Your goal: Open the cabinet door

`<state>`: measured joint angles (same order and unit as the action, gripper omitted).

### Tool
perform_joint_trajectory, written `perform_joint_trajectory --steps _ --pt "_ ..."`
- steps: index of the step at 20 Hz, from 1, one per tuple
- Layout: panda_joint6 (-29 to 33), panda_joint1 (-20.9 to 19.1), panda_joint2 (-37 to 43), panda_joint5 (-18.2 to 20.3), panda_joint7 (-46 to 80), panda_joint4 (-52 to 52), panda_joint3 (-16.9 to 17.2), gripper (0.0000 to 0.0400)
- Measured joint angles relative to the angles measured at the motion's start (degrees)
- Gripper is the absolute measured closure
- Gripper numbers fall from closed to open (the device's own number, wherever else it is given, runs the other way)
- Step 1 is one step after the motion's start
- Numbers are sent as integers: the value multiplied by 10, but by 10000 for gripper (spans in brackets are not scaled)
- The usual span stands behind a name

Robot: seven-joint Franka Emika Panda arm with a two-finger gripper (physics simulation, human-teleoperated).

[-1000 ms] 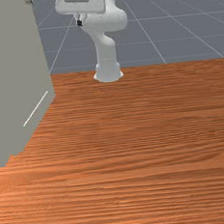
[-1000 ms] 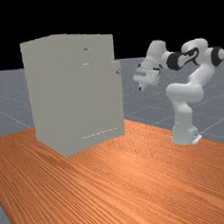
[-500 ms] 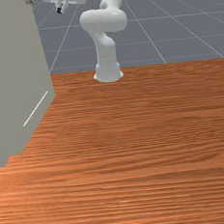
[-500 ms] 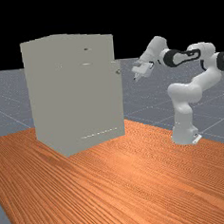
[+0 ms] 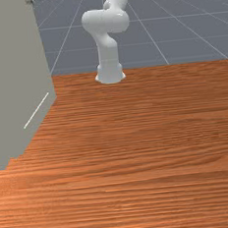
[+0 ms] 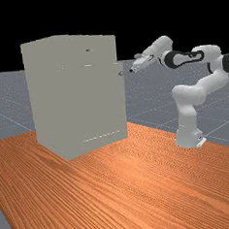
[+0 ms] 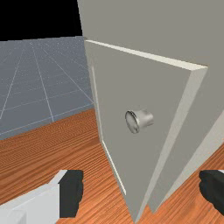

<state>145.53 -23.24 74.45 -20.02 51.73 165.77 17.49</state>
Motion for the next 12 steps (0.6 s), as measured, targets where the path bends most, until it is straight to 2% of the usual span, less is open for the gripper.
perform_joint_trajectory --steps 2,6,9,12 --pt "85 -2 -5 -7 4 3 13 3" --pt "160 -6 -24 -15 10 8 20 0" --pt "261 -11 -72 -25 16 14 20 0" --pt "297 -14 -98 -29 17 18 19 0"
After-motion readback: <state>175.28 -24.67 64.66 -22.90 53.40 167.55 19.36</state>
